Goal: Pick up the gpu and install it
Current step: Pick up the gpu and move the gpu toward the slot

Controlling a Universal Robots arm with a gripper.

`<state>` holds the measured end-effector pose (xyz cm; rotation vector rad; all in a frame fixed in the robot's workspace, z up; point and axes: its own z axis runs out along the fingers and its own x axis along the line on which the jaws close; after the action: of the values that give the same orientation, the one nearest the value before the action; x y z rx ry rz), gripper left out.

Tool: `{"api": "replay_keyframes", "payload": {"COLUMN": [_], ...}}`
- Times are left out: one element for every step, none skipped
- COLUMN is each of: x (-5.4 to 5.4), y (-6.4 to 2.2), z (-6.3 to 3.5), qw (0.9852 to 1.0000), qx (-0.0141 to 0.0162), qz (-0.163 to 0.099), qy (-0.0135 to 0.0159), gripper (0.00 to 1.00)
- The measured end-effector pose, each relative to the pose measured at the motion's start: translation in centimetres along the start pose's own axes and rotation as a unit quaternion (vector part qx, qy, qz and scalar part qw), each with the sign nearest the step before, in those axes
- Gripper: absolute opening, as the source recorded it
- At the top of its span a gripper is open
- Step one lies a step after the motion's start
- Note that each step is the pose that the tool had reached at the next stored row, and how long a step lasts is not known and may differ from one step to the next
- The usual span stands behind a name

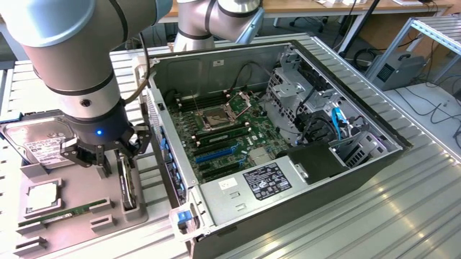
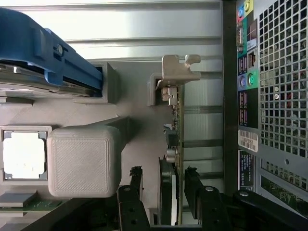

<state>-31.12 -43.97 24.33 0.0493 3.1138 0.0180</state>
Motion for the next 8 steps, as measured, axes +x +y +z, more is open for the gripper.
{"api": "replay_keyframes", "payload": {"x": [0.00,0.00,0.00,0.00,0.01,0.01,0.00,0.00], "y": [0.00,0.00,0.00,0.00,0.00,0.01,0.03,0.08], "z": [0.04,0.07,0.11,0.13,0.14,0.14,0.16,0.17], "qw": [1.0000,1.0000,1.0000,1.0000,1.0000,1.0000,1.0000,1.0000], "qx": [0.0000,-0.0001,-0.0001,-0.0002,-0.0003,-0.0004,-0.0009,-0.0013], "qz": [0.000,0.000,0.000,0.000,0.000,0.000,0.000,0.000], "qy": [0.0000,0.0000,0.0000,0.0000,0.0000,0.0001,0.0000,-0.0001], "gripper": [0.48,0.48,0.48,0.48,0.48,0.48,0.48,0.48]}}
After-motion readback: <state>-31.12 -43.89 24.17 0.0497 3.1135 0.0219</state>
